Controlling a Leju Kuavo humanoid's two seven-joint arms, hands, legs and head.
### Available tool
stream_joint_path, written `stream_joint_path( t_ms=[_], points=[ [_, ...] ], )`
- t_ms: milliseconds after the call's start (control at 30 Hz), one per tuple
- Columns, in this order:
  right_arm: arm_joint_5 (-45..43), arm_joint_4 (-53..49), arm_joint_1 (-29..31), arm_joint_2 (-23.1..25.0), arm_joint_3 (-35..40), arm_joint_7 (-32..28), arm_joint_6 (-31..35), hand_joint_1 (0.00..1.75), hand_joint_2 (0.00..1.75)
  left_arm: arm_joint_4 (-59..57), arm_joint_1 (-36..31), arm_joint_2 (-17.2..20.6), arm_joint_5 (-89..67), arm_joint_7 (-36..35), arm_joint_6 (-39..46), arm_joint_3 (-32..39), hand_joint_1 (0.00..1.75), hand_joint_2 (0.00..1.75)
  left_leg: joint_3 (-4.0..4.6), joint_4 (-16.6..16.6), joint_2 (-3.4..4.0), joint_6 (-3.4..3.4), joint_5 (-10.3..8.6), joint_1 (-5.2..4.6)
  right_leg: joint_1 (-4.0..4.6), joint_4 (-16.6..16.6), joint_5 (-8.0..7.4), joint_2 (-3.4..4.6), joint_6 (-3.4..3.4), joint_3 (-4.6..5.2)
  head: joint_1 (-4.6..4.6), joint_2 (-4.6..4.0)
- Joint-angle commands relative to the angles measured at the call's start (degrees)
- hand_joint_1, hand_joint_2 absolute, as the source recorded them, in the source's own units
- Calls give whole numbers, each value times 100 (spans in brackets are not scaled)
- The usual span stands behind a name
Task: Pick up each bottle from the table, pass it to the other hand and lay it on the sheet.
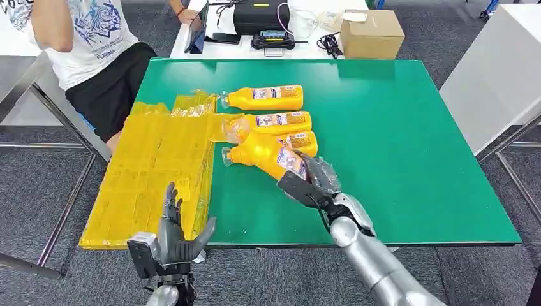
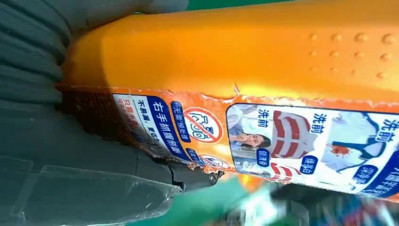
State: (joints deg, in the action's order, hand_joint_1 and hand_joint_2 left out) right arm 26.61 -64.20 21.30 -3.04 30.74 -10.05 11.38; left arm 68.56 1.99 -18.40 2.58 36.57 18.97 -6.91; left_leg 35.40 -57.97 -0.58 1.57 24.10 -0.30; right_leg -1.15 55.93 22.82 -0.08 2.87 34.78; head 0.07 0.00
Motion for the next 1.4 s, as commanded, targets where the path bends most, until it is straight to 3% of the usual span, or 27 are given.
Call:
stream_joint_path(
  t_ms=[33, 100, 133, 200, 300, 567, 1400],
  points=[
    [380, -1844, -1128, 302, -1047, -226, 602, 175, 175, 331, 135, 21, 40, -9, 100, 286, 0, 175, -1, 1, -5, -7, 6, 4, 4, -1, 8, -8, -8, -3, 0, 0],
    [463, -1924, -1217, 404, -1117, -463, 743, 175, 175, 365, 104, 62, 23, -17, 52, 168, 0, 175, -4, -1, 0, -8, 12, 5, 6, 0, 11, -3, -11, -6, 2, 0],
    [804, -1653, -1240, 462, -1104, -766, 877, 175, 175, 344, 19, 273, -13, -178, -487, -258, 0, 175, -16, -2, 1, -11, 19, 7, 8, 1, 18, -3, -15, -17, 0, 0],
    [778, -998, -1298, 729, -1116, -1443, 1022, 175, 175, 278, -101, 279, -37, -311, -610, -519, 0, 175, -17, 2, -2, -13, 14, 9, 10, -3, 14, -7, -17, -19, 0, 0],
    [772, -341, -1287, 1055, -841, -1950, 1183, 175, 175, 149, -212, 295, 46, -428, -751, -753, 0, 175, -13, 7, 0, -10, 8, 9, 10, -10, 7, -4, -13, -14, 2, 0],
    [745, 427, -1257, 1389, -209, -2002, 1259, 175, 175, -22, -308, 283, 154, -502, -899, -838, 0, 175, -27, 10, 17, -13, 14, 10, 11, -11, 10, 10, -16, -22, 0, 0],
    [457, 1019, -1060, 1577, 90, -2122, 810, 175, 175, -343, -387, 278, 262, -672, -1236, -977, 0, 175, -17, 8, 14, -10, 11, 8, 8, -8, 8, 8, -14, -13, 2, 0]
  ],
)
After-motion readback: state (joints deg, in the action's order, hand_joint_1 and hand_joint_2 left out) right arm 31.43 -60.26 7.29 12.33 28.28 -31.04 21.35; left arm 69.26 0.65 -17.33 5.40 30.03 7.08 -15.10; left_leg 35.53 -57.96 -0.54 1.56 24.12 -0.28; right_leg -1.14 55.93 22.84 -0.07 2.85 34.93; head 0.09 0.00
